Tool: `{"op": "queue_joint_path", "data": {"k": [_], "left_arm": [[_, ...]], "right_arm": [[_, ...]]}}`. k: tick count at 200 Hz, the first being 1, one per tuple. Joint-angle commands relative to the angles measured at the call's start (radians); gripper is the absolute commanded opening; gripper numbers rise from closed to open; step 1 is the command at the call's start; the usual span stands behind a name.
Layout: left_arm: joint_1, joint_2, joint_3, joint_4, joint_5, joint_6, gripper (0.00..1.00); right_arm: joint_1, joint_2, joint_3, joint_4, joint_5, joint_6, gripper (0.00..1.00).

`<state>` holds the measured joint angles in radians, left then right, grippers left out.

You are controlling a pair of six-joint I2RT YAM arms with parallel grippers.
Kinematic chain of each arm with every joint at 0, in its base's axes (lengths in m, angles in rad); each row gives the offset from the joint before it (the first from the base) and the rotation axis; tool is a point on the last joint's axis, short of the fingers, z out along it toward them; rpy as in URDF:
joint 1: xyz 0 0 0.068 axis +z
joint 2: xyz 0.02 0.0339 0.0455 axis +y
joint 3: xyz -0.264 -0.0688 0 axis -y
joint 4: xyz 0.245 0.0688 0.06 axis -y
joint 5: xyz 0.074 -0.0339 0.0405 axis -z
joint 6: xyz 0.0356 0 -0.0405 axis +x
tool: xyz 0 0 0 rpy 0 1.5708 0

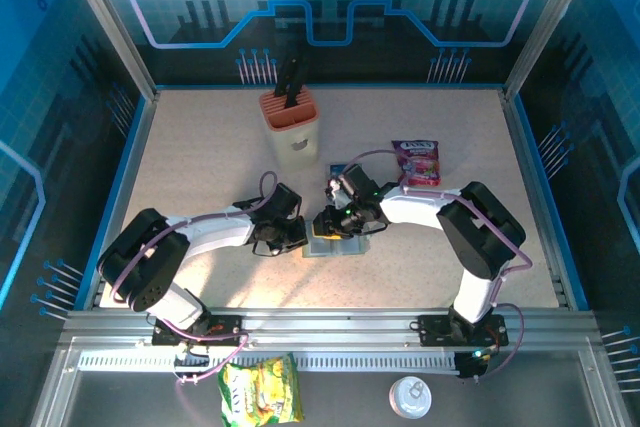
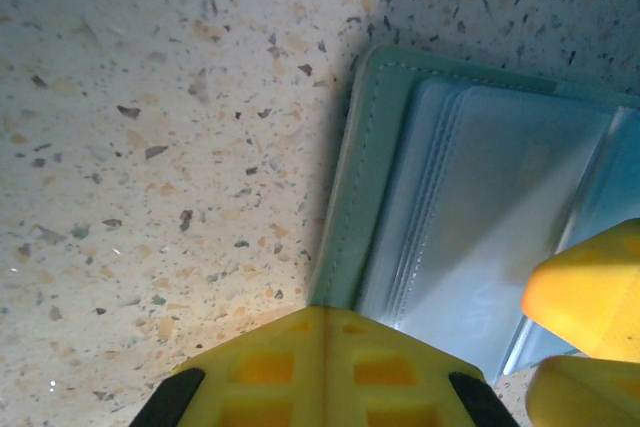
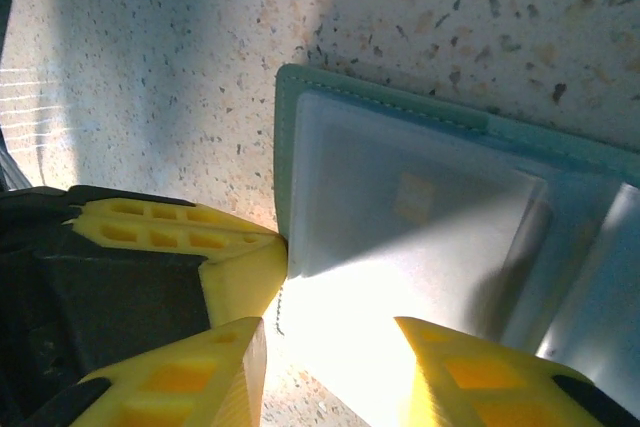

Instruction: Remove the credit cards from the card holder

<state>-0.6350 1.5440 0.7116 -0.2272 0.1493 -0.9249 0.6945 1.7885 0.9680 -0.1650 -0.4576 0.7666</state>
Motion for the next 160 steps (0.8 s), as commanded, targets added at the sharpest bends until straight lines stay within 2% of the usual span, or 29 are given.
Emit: {"op": "queue_joint_path", "data": {"k": [1, 88, 160], "left_arm": [[-0.005, 0.005, 0.012, -0.031, -0.025, -0.003, 0.0], [-0.004, 0.013, 0.012, -0.034, -0.021, -0.002, 0.0], [-0.005, -0.025, 0.023, -0.044, -0.022, -0.003, 0.0]], "right_arm": [[-0.002, 0.021, 0.015, -0.03, -0.025, -0.013, 0.37], [-0.034, -0.021, -0.003, -0.108, 0.045, -0.056, 0.37], [-0.059, -0.031, -0.034, -0.067, -0.006, -0.061, 0.37]]}}
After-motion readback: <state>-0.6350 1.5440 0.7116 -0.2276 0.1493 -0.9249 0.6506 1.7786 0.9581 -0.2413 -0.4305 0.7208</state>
